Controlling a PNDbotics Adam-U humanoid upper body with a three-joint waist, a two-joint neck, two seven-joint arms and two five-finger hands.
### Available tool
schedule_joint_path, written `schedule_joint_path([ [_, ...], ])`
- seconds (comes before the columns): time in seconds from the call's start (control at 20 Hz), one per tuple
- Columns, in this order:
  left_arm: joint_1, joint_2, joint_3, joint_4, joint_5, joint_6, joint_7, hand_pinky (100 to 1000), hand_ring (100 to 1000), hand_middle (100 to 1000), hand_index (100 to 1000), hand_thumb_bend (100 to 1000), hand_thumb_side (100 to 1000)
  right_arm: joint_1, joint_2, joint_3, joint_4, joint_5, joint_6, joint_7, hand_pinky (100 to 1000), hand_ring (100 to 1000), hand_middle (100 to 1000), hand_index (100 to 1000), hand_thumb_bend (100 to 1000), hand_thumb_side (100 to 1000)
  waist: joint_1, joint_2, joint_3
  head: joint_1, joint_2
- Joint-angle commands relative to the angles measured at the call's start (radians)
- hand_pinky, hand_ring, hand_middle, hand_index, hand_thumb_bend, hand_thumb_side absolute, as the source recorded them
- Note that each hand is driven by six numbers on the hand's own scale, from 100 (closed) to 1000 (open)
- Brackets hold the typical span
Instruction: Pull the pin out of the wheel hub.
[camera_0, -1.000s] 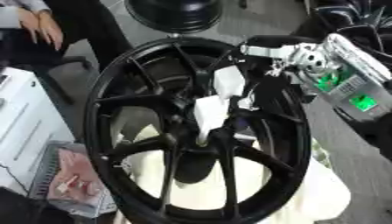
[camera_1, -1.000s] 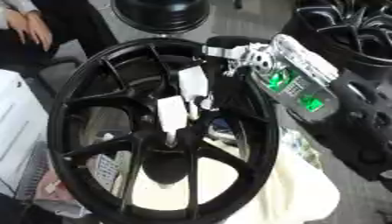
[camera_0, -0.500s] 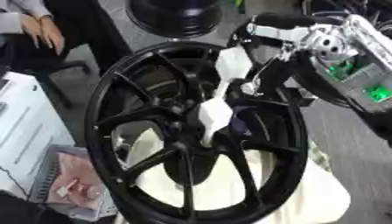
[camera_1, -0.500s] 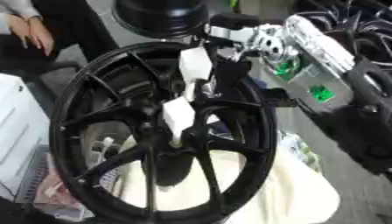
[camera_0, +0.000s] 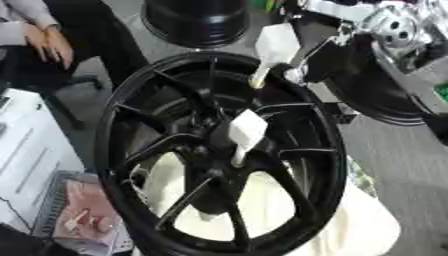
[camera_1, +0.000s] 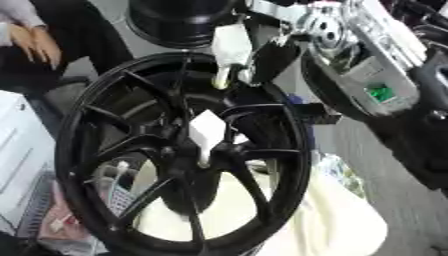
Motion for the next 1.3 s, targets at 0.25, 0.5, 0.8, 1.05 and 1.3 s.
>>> schedule_joint_path([
  [0.25,-0.002,0.024,0.016,-0.005,0.006,-0.001,0.006,936,838,713,875,100,579,-0.021,-0.081,-0.18,0.162,0.098,0.097,-0.19,839,668,454,504,100,100,0.02,-0.015,-0.007,-0.002,0.005],
  [0.5,0.011,0.03,0.025,-0.008,0.005,-0.004,0.02,934,834,711,874,100,575,0.003,-0.179,-0.291,0.251,0.113,0.131,-0.367,833,650,460,512,100,100,0.023,-0.01,-0.013,0.008,0.005],
  [0.8,0.03,0.039,0.035,-0.023,-0.002,-0.01,0.037,933,834,712,875,100,570,0.081,-0.318,-0.419,0.357,0.073,0.204,-0.557,827,633,467,519,100,100,0.029,0.002,-0.015,0.02,0.005],
  [1.05,0.038,0.042,0.045,-0.029,0.003,-0.009,0.047,934,833,712,875,100,570,0.164,-0.406,-0.528,0.472,0.019,0.279,-0.718,820,625,498,552,100,100,0.034,0.007,-0.013,0.028,0.005],
  [1.3,0.04,0.036,0.047,-0.03,0.009,-0.009,0.051,935,833,712,875,100,570,0.227,-0.46,-0.616,0.627,-0.07,0.309,-0.898,816,628,536,594,100,100,0.04,0.009,-0.009,0.034,0.005],
])
